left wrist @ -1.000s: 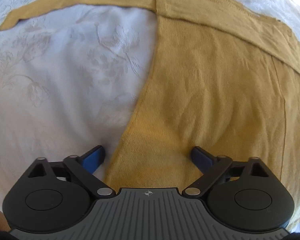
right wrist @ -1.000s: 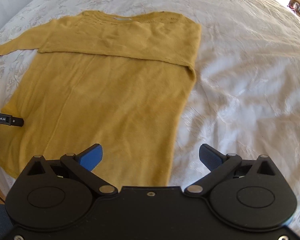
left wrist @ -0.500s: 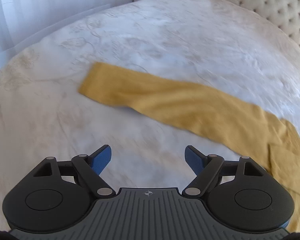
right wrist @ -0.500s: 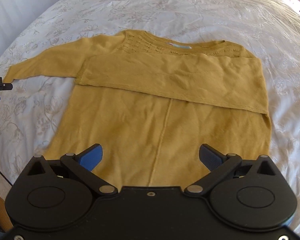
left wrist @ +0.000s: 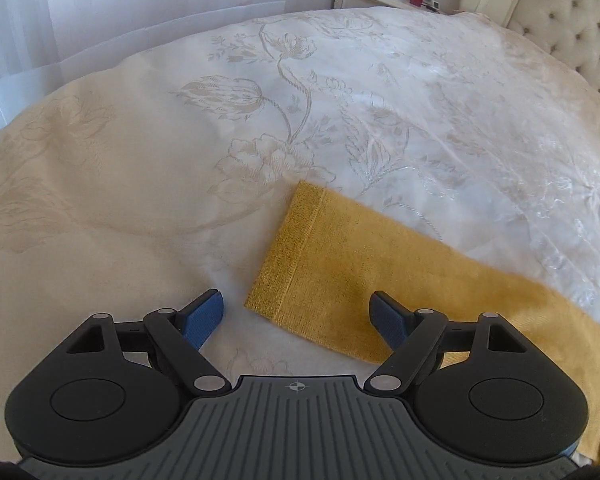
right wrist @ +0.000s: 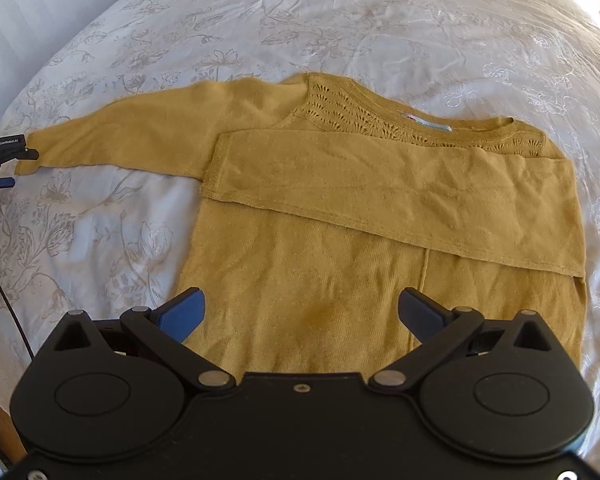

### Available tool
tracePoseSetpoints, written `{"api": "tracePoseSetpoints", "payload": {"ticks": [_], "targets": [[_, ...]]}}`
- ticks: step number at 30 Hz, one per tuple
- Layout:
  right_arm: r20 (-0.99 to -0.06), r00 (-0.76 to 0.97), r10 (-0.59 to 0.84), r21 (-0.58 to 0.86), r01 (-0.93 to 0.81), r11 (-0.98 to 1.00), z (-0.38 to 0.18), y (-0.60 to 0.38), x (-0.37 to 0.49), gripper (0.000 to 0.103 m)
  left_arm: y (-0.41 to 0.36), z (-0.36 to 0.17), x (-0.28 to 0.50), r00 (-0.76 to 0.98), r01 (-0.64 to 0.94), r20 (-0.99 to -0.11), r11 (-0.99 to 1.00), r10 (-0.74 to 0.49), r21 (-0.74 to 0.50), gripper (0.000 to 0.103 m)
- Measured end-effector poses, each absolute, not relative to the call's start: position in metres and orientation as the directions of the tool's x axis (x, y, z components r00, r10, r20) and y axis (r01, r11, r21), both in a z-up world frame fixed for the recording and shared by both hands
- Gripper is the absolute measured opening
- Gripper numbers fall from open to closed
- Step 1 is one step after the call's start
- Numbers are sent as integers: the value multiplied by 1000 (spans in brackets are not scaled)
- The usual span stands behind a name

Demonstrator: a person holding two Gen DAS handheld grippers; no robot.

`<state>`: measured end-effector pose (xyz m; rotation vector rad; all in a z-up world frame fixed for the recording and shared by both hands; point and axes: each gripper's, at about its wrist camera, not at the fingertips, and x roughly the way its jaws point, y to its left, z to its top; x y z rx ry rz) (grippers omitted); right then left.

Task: Fold small clothes
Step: 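Grasp the other sleeve cuff with the left tool and lift it, then lay the sleeve across the sweater chest with the left tool and release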

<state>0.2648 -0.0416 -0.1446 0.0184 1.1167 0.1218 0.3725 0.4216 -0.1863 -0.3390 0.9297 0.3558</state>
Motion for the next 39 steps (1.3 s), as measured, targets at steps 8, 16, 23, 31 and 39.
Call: {"api": "tracePoseSetpoints", "payload": {"ticks": [8, 16, 23, 31, 39], "targets": [[-904, 413, 111, 71, -112, 991, -149, -37, 275, 102, 427, -188, 382, 581, -372, -805, 919, 118, -134, 12], [-896, 421, 140, 103, -110, 989, -150, -49, 266, 102, 396, -132, 373, 671, -291, -739, 937, 56, -194, 10], [-881, 437, 180, 153, -97, 983, -153, -77, 247, 102, 319, -56, 362, 781, -97, -614, 951, -110, -295, 10], [-853, 461, 246, 212, -125, 969, -154, -137, 220, 102, 171, -10, 347, 801, 100, -517, 920, -301, -380, 10], [-833, 499, 239, 235, -73, 969, -153, -221, 200, 102, 9, -39, 339, 724, 209, -538, 880, -432, -426, 10]]}}
